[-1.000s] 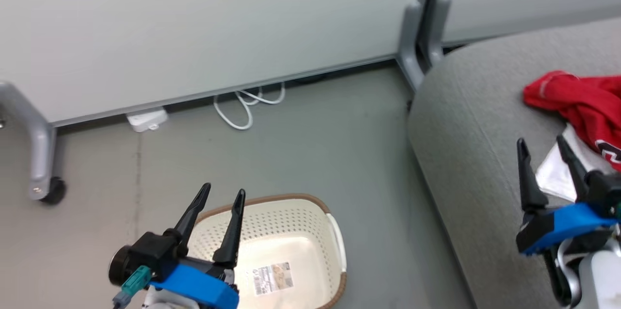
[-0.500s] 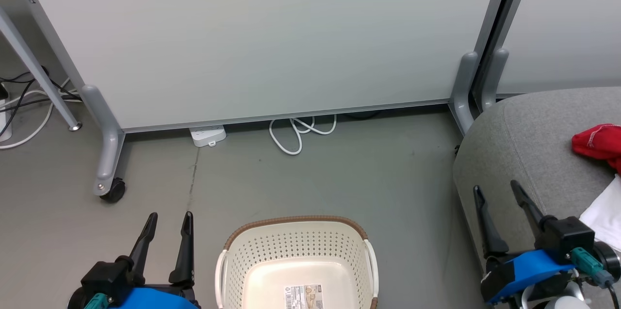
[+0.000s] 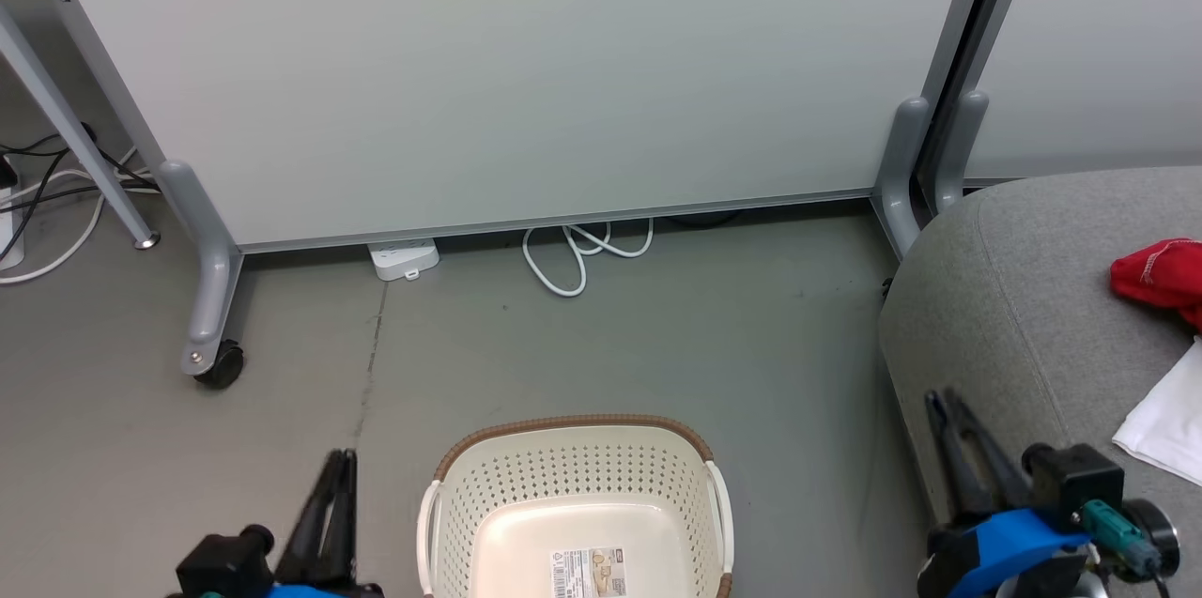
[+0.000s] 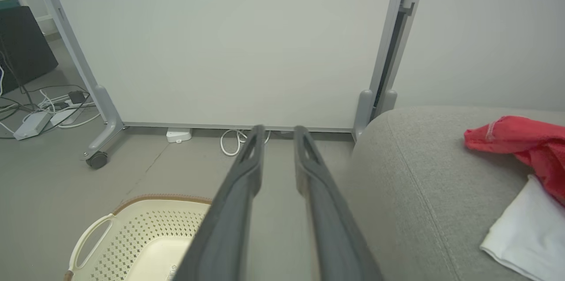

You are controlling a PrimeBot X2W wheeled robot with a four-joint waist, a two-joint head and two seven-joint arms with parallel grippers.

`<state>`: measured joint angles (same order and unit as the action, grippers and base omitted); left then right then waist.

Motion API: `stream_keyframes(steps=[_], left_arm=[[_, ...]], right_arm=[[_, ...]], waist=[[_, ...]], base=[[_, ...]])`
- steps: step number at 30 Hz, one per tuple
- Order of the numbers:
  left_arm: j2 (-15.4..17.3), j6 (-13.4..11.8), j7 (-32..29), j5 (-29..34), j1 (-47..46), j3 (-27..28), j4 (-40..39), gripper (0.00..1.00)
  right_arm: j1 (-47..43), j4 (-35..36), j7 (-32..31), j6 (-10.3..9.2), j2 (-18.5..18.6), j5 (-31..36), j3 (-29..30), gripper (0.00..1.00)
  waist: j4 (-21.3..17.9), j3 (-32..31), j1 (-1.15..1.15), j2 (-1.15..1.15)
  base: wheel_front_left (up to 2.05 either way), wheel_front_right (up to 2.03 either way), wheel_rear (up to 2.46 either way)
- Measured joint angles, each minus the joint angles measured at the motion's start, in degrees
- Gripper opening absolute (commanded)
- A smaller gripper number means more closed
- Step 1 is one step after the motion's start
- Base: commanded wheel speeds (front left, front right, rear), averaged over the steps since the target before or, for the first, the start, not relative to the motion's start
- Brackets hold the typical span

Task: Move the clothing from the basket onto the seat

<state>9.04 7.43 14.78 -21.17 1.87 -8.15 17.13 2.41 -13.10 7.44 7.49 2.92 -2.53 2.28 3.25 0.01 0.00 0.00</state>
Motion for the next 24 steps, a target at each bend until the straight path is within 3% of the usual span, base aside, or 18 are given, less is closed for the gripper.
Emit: stream_keyframes(steps=[4, 24], left_arm=[[-0.53, 0.0, -0.31, -0.54, 0.86, -0.07, 1.19, 0.0], [-1.7, 0.0, -5.23, -18.87, -0.09, 2.79, 0.63, 0.0]], right_arm=[[-0.71, -1.57, -0.42, 0.0, -0.14, -0.55, 0.1, 0.0], [-0.53, -1.66, -3.85, -0.01, -0.19, -23.01, 1.09, 0.0]], waist=[[-0.03, 0.0, 0.0, 0.0], [-0.55, 0.02, 0.0, 0.0]], base=[[0.0, 0.0, 0.0], [0.0, 0.0, 0.0]])
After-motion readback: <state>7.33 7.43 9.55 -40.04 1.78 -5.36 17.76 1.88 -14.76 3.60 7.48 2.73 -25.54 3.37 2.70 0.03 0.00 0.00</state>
